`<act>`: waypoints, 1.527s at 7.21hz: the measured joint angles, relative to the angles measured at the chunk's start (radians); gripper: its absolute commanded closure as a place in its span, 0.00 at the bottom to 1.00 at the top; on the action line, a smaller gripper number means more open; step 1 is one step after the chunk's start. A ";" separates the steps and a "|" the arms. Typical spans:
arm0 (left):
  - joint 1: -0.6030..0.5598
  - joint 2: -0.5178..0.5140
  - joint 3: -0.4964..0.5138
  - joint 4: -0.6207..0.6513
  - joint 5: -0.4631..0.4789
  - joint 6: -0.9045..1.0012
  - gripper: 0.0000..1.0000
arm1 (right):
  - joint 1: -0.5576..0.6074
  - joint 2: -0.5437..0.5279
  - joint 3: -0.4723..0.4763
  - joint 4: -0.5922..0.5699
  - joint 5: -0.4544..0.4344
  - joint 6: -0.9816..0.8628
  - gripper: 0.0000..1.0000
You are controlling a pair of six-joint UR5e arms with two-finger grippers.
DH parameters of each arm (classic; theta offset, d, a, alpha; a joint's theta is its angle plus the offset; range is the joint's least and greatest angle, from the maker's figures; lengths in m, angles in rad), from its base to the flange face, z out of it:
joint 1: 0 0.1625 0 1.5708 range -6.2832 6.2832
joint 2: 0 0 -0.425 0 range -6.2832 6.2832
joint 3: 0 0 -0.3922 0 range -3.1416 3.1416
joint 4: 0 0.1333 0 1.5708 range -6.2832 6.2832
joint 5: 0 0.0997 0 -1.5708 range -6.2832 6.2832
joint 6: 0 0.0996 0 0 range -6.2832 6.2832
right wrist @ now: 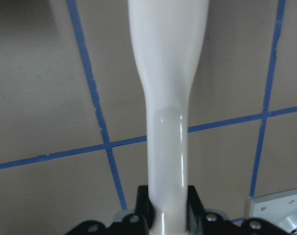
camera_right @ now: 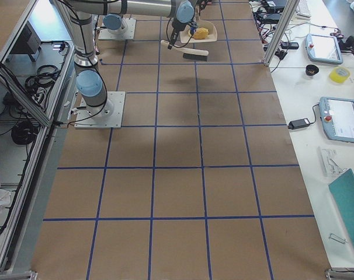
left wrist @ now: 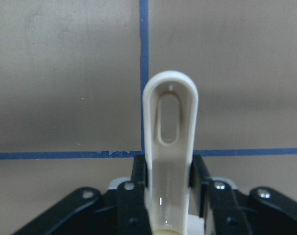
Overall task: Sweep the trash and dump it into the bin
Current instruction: 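Carry the dustpan to the black bin while the right gripper returns the brush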
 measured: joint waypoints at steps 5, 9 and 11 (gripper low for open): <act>0.228 -0.050 0.149 -0.141 -0.103 0.182 1.00 | -0.315 0.032 0.002 -0.074 -0.140 -0.449 1.00; 0.432 -0.112 0.322 -0.283 -0.098 0.397 1.00 | -0.473 0.174 -0.007 -0.270 -0.202 -0.635 1.00; 0.496 -0.157 0.385 -0.326 -0.052 0.483 1.00 | -0.510 0.207 -0.003 -0.336 -0.201 -0.636 1.00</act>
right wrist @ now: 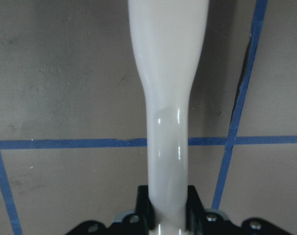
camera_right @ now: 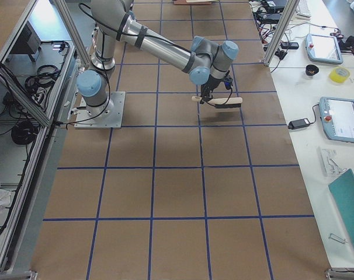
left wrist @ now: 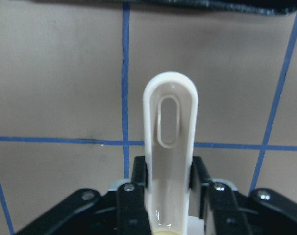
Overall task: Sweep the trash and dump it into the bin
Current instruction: 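Carry the dustpan to the black bin while the right gripper returns the brush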
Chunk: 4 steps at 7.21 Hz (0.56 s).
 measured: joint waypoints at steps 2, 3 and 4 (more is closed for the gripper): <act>0.064 -0.039 0.044 0.003 0.018 0.077 1.00 | -0.021 -0.002 0.006 -0.021 0.012 0.026 1.00; 0.095 -0.060 0.068 0.016 0.022 0.108 1.00 | -0.033 -0.005 0.009 -0.017 0.013 0.031 1.00; 0.129 -0.083 0.098 0.029 0.030 0.145 1.00 | -0.041 -0.006 0.013 -0.003 0.013 0.029 1.00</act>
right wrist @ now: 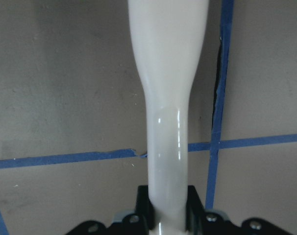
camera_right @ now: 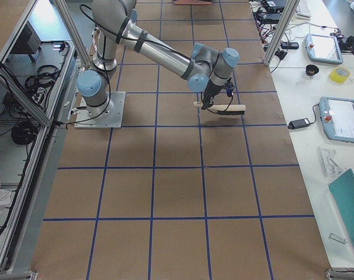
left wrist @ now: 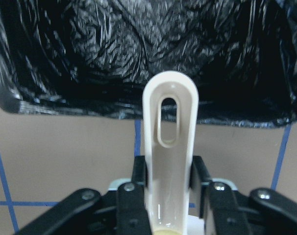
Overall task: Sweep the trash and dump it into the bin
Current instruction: 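Carry the dustpan to the black bin while the right gripper returns the brush, then tip the dustpan over the bin while the right gripper releases the brush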
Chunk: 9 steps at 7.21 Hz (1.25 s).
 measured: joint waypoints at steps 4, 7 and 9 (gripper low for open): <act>0.103 -0.124 0.207 0.009 0.052 0.123 1.00 | -0.035 -0.026 0.017 0.071 -0.053 -0.089 1.00; 0.155 -0.206 0.385 0.008 0.082 0.177 1.00 | -0.054 -0.033 0.073 0.065 -0.051 -0.087 1.00; 0.162 -0.254 0.460 0.037 0.147 0.210 1.00 | -0.055 -0.034 0.100 0.049 -0.055 -0.087 1.00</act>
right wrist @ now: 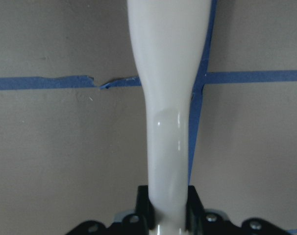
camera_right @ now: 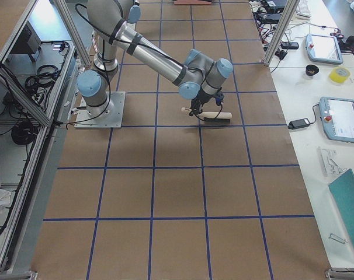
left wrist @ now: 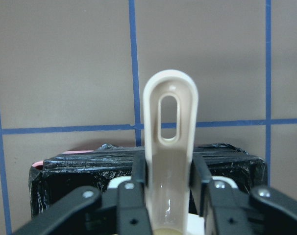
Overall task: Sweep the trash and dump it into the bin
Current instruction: 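Tip the dustpan over the bin while the right gripper releases the brush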
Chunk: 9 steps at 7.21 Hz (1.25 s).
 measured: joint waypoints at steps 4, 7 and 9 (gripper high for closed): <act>-0.037 -0.014 -0.006 0.157 0.110 0.008 1.00 | 0.000 0.000 0.006 -0.067 -0.002 -0.011 0.40; -0.159 0.039 -0.150 0.335 0.317 0.003 1.00 | 0.000 0.001 0.009 -0.081 0.010 -0.003 0.38; -0.174 0.073 -0.241 0.481 0.372 0.052 1.00 | 0.000 0.000 0.009 -0.086 0.007 -0.004 0.15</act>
